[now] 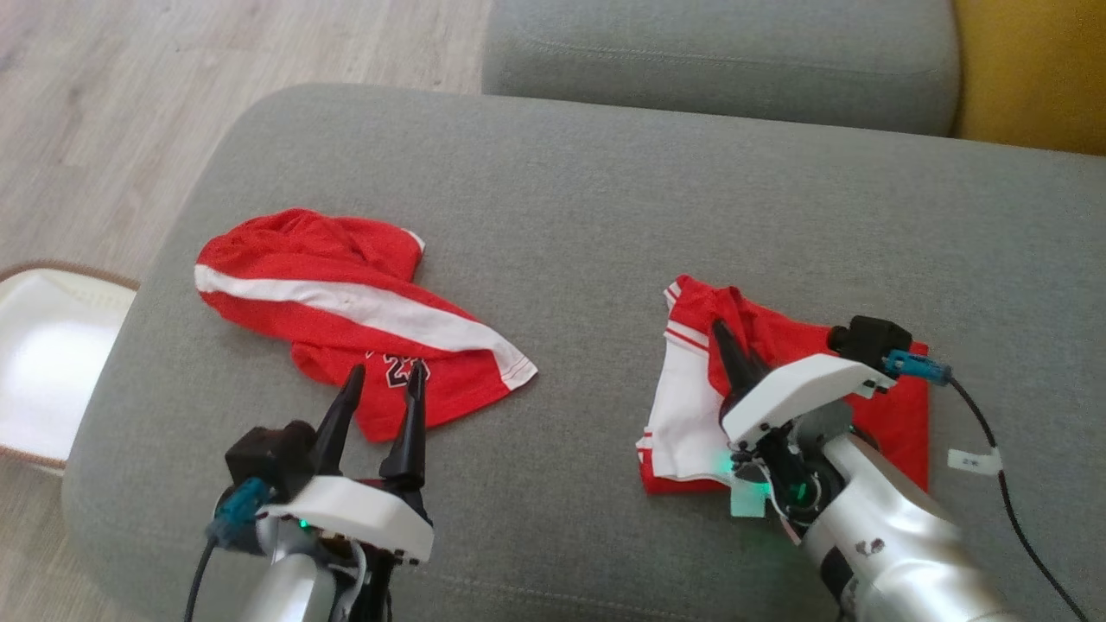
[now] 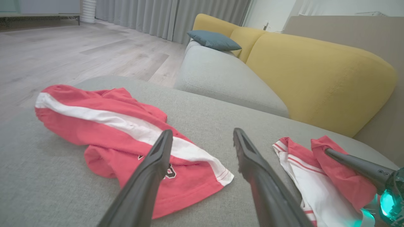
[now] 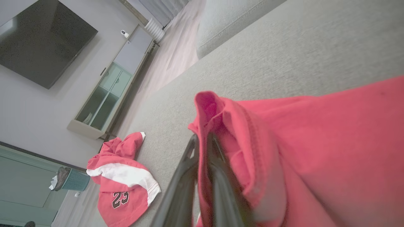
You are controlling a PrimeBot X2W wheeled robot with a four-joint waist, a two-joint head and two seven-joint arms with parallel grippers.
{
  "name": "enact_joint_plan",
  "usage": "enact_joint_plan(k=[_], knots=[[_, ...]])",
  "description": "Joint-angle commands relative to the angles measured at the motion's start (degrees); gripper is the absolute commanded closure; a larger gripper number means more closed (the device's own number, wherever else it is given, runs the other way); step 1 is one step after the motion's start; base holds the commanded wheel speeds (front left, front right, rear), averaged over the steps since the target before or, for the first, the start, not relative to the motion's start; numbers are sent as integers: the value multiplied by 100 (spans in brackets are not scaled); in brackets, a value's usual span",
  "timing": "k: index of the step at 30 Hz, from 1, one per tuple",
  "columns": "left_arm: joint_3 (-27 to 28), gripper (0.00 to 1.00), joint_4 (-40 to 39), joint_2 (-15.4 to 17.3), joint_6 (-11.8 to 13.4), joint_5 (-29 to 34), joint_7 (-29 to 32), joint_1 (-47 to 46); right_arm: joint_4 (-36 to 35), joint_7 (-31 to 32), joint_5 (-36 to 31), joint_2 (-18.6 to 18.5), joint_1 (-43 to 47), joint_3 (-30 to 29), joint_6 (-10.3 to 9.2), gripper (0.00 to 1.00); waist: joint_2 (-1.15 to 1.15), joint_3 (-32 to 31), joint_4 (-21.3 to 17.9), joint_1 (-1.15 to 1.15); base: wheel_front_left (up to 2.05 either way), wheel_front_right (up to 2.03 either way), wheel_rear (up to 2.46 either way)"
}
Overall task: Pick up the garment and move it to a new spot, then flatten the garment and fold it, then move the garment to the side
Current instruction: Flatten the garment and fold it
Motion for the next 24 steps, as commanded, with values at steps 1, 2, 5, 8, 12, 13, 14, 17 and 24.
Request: enact_joint_plan(k=[1, 2, 5, 8, 12, 13, 14, 17, 24], knots=[[138, 0, -135, 5, 18, -42, -69, -326, -69, -131, 147, 40, -283, 225, -5, 100, 0, 54, 69, 0, 0, 0, 0], [135, 0, -122, 5, 17, -45, -69, -331, 29, -196, 282, 40, -334, 396, -5, 100, 0, 69, 91, 0, 0, 0, 0], [147, 0, -97, 5, 15, -45, -69, -350, 382, -300, 595, 40, -480, 899, -5, 46, 0, 111, 132, 0, 0, 0, 0], [168, 0, -89, 5, 15, -39, -69, -365, 320, -383, 960, 40, -573, 1400, -5, 0, 0, 132, 139, 0, 0, 0, 0], [207, 0, -63, 5, 37, -39, -69, -330, -335, -346, 1477, 40, -579, 2184, -5, 0, 0, 74, 50, 0, 0, 0, 0], [210, 0, -53, 5, 41, -44, -69, -321, -457, -358, 1576, 40, -600, 2347, -5, 0, 0, 44, 17, 0, 0, 0, 0], [213, 0, -50, 5, 46, -50, -69, -313, -553, -378, 1669, 40, -633, 2482, -5, 0, 0, 14, -19, 0, 0, 0, 0], [260, 0, -69, 5, 65, -50, -69, -276, -573, -570, 1876, 40, -920, 2797, -5, 0, 0, -112, -212, 0, 0, 0, 0], [381, 0, -271, 5, 89, -66, -69, -227, 446, -962, 1345, 40, -1670, 2965, -5, 0, 0, -259, -618, 0, 0, 0, 0]])
